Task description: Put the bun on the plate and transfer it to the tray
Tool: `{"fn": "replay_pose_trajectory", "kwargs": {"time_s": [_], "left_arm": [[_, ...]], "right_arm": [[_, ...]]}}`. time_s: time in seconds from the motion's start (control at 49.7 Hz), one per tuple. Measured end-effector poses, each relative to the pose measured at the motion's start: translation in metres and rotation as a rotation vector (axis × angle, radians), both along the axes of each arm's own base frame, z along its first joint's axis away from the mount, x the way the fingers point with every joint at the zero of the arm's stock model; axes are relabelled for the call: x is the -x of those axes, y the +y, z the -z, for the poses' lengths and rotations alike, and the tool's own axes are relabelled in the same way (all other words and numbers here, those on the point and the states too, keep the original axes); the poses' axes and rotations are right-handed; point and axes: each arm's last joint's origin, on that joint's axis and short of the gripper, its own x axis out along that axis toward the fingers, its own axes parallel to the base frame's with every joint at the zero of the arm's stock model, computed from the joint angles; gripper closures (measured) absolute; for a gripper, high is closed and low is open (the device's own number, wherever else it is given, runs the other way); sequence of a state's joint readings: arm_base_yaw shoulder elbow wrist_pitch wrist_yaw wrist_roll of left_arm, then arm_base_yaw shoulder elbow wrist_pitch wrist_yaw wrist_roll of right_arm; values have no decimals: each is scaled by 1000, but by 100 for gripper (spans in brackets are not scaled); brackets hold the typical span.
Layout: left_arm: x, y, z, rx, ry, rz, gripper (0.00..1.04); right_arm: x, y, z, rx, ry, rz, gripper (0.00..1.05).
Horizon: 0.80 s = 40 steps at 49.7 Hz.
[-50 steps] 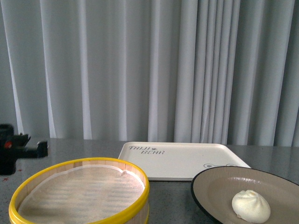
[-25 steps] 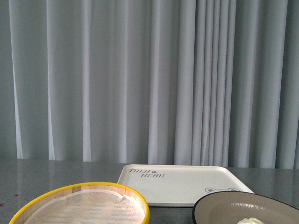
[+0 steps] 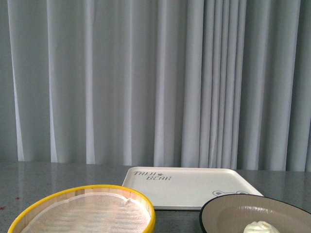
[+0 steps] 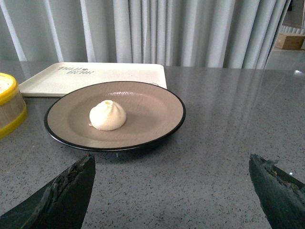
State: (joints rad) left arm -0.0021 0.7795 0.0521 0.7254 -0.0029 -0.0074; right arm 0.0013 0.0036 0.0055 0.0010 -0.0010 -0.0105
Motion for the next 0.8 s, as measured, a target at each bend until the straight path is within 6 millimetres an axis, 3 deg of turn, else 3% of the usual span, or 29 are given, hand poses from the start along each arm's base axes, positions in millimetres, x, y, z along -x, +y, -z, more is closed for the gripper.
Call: {"fn": "replay_pose_trajectory", "kwargs": {"time_s": [0.805], "left_arm": [[33,0,-5,0,-31,0,101]], "right_arm": [[0,0,0,0,0,0,9]]}}
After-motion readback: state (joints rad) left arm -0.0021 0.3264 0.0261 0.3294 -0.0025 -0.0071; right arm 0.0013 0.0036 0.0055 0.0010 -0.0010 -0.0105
